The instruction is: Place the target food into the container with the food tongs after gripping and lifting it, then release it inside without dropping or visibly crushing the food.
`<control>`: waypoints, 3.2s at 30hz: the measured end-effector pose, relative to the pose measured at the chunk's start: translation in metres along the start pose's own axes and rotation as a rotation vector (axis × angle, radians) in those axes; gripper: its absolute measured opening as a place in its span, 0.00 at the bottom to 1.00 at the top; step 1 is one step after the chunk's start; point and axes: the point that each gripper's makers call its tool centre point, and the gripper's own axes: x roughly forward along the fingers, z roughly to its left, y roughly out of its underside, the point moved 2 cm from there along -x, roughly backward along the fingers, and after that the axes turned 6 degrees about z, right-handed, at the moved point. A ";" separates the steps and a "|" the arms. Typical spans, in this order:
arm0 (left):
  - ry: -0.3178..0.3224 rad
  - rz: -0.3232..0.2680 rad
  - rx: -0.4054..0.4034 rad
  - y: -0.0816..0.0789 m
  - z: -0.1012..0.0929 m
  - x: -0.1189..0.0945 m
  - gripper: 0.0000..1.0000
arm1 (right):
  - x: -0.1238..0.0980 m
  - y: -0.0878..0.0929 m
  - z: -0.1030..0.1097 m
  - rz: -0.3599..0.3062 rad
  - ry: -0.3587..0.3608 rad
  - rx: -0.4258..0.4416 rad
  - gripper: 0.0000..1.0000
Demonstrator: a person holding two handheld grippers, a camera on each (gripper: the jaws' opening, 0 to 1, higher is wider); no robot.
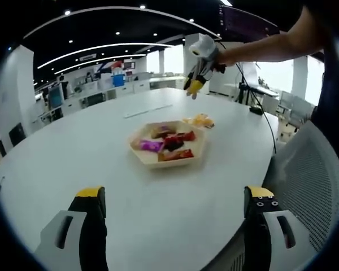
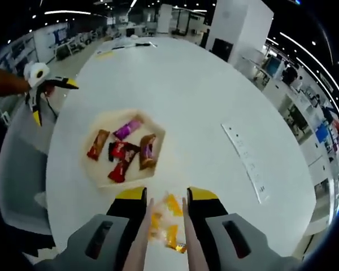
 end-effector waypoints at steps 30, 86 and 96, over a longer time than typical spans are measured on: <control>-0.019 -0.002 -0.029 0.001 0.005 -0.001 0.99 | 0.046 0.032 0.031 0.010 -0.051 0.013 0.27; -0.014 0.011 -0.044 0.004 0.007 0.000 0.99 | 0.056 0.047 0.020 0.094 0.000 0.100 0.13; -0.015 0.009 -0.041 0.004 0.007 0.000 0.99 | 0.045 0.041 0.013 0.090 -0.006 0.124 0.12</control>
